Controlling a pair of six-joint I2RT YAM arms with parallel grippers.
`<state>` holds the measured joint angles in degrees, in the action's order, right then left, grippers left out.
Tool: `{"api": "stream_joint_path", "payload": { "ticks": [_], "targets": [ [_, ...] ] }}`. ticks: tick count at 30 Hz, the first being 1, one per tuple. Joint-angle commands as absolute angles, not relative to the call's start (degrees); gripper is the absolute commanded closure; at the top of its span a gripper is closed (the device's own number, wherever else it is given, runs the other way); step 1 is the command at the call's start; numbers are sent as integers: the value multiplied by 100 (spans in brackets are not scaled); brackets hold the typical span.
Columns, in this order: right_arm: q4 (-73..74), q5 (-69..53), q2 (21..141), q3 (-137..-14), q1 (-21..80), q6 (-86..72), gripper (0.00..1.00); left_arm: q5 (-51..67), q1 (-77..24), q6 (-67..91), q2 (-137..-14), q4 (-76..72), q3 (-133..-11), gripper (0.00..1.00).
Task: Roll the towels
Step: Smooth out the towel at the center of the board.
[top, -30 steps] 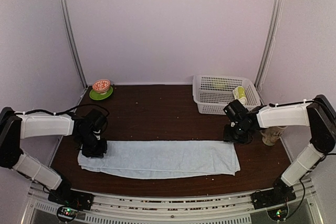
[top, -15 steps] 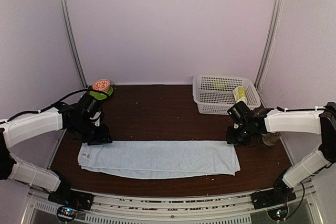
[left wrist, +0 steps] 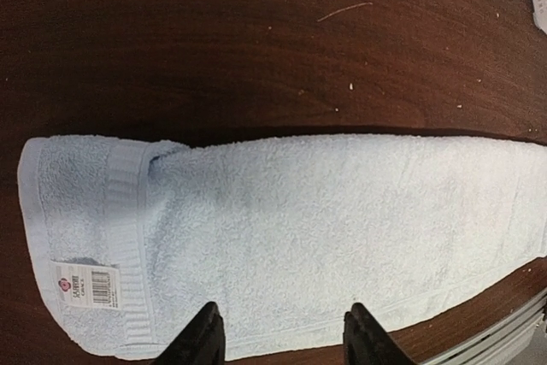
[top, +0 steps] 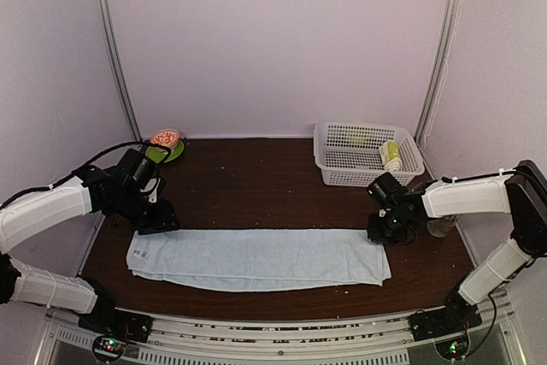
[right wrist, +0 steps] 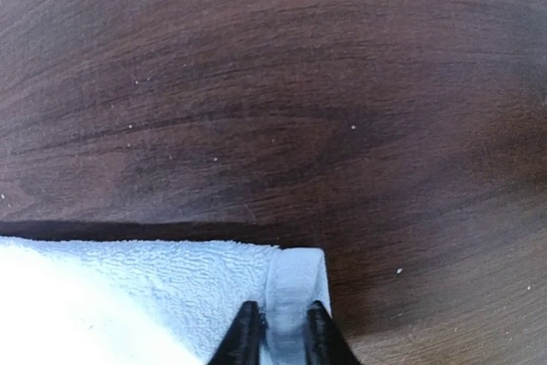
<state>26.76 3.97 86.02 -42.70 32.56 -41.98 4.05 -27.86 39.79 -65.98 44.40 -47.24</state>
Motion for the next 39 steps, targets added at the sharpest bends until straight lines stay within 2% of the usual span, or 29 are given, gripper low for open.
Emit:
{"api": "stream_joint_path", "payload": {
  "ticks": [1,4,20,32,33,35,37,39],
  "targets": [
    [2603,475,8677,-4205,3254,-4241,87,371,-2805,4025,-6587,4421,-4653,52],
    [2669,601,8632,-4257,3215,-4199,100,361,-2810,4009,-6597,4432,-4703,52],
    [3366,1358,9297,-5549,2584,-3244,100,288,-2804,4000,-6732,4425,-4730,52],
    [3530,1576,9713,-5903,2316,-3020,100,160,-2804,4082,-6661,4410,-4541,52],
    [3564,1490,9700,-5960,2312,-3004,97,140,-2804,4117,-6621,4418,-4522,52],
    [3655,1297,9526,-6010,2338,-2972,74,56,-2805,4231,-6489,4465,-4457,52],
    [3707,1129,9226,-6014,2484,-2977,58,-19,-2822,4382,-6319,4502,-4359,52],
    [3763,985,8891,-6051,2819,-3003,53,-149,-2839,4624,-6136,4555,-4222,52]
  ]
}}
